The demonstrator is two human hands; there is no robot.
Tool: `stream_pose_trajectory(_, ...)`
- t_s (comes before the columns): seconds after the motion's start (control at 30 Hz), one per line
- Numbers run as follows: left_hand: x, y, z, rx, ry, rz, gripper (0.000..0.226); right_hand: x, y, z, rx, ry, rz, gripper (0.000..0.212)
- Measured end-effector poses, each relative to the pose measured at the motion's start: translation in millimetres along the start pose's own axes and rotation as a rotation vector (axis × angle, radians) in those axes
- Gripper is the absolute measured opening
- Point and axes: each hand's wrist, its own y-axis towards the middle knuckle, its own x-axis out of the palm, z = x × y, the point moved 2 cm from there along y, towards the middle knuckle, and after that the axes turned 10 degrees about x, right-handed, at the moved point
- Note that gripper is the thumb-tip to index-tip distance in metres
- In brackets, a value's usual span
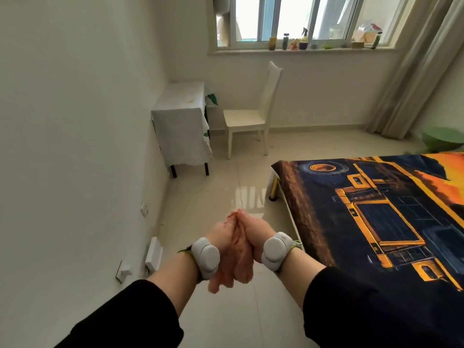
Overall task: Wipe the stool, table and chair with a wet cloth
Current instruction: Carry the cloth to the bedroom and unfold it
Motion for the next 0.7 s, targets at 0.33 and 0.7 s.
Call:
stream_pose_trajectory(0.33, -102, 257, 7, 0.004, -0.041, -0.218, 0.039, -38, 211, -114, 0.117, -0.096, 0.115, 0.034)
stream_pose_trajectory(0.7, -153, 491, 89, 0.076, -0.145, -0.052, 0.023, -153, 385, -190, 0.199, -0.046, 0.344, 0.025)
